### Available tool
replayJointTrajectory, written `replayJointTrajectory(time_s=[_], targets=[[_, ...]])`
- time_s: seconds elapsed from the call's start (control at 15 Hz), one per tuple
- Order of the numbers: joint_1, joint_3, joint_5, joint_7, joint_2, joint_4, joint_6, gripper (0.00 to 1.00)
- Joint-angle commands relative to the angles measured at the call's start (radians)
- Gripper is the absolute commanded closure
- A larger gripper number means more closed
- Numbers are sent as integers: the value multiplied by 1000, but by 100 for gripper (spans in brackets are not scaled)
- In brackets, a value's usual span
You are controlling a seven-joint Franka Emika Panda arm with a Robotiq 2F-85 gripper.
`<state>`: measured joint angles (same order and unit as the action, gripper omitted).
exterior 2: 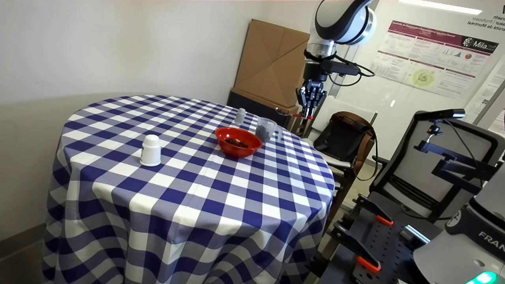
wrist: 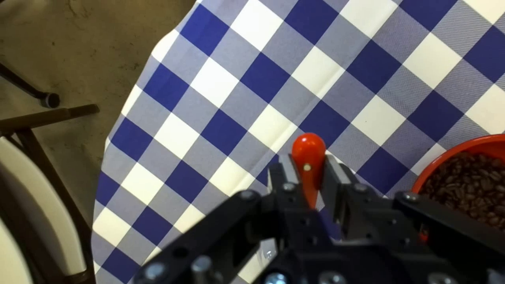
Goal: Scoop some of the contents in the red bowl and put them in the clear jar
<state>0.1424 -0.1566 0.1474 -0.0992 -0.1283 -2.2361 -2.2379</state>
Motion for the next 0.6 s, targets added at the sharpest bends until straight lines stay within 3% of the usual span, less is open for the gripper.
replayJointTrajectory(time_s=[0.0,0.53], targets=[[3,-2,-24,3,-31,45,46,89],[5,1,-65,5,-100,165,115,89]])
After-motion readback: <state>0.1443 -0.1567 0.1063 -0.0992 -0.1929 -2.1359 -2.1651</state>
